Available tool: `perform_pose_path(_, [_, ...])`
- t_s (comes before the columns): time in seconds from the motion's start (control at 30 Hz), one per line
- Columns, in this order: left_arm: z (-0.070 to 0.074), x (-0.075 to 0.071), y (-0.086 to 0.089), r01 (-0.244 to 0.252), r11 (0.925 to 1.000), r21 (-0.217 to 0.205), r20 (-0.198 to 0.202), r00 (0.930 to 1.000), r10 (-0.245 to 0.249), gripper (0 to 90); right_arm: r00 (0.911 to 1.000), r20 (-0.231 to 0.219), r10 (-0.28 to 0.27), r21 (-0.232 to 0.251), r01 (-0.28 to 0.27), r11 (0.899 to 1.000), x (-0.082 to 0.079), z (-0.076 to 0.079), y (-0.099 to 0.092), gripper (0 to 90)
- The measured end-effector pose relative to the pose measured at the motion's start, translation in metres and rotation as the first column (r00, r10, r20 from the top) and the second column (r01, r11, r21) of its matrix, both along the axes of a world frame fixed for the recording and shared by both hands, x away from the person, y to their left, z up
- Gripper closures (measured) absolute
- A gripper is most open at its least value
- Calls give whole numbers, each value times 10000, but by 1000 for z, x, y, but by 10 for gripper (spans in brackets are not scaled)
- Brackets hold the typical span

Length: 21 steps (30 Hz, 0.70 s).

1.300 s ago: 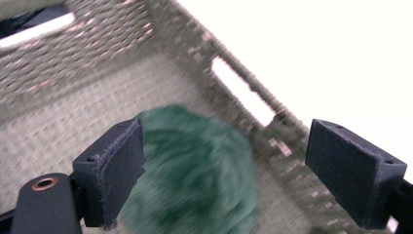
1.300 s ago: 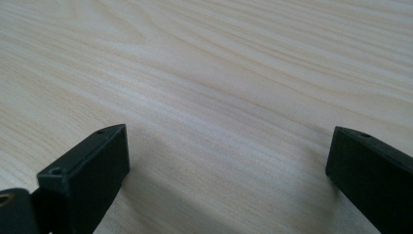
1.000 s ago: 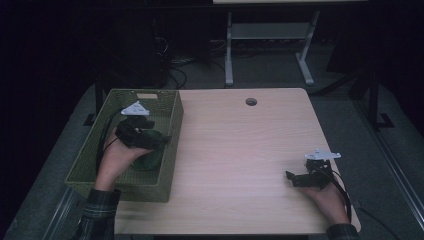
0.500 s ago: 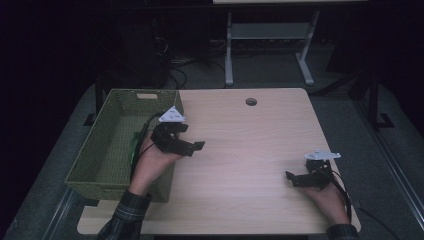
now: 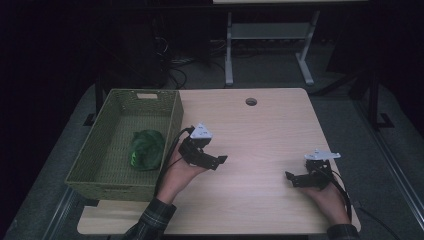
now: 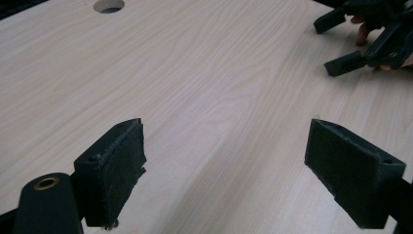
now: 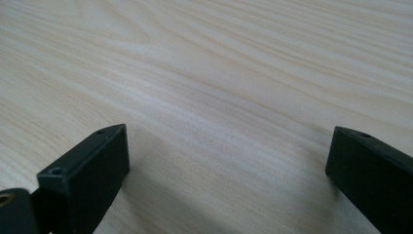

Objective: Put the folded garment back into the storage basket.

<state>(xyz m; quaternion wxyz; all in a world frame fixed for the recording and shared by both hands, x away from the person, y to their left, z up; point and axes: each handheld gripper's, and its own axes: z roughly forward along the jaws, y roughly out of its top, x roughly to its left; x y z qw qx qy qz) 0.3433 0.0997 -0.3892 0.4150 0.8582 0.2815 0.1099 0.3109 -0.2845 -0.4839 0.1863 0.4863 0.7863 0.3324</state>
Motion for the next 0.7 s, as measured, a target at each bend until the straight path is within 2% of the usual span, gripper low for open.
perform_pose_path(0.03, [0,0,0,0,10000,0,0,10000,0,141,10000,0,0,0,0,10000,0,0,0,18])
perform_pose_path(0.07, [-10,0,-3,-29,10000,36,-58,10000,29,141,10000,-1,1,-1,-1,10000,0,0,0,19])
perform_pose_path(0.1, [-10,0,-3,-29,10000,36,-58,10000,29,141,10000,-1,1,-1,-1,10000,0,0,0,19])
perform_pose_path(0.13, [-20,1,-6,-25,9998,181,-82,10000,26,141,10000,-1,-3,1,3,10000,0,0,0,18])
perform_pose_path(0.17, [-20,1,-6,-25,9998,181,-82,10000,26,140,10000,-1,-3,1,3,10000,0,0,0,18])
perform_pose_path(0.4, [-59,3,-12,-166,9979,626,-63,9998,170,141,10000,1,1,0,-1,10000,0,0,0,18])
perform_pose_path(0.43, [-59,3,-12,-166,9979,626,-63,9998,170,140,10000,1,1,0,-1,10000,0,0,0,18])
perform_pose_path(0.63, [-82,5,-16,-385,9956,853,-90,9992,394,136,10000,-1,5,0,-5,10000,0,0,0,19])
perform_pose_path(0.67, [-88,6,-16,-388,9938,1037,-52,9992,396,136,10000,-1,3,-1,-3,10000,0,0,0,19])
perform_pose_path(0.7, [-88,6,-16,-388,9938,1037,-52,9992,396,125,10000,-1,3,-1,-3,10000,0,0,0,19])
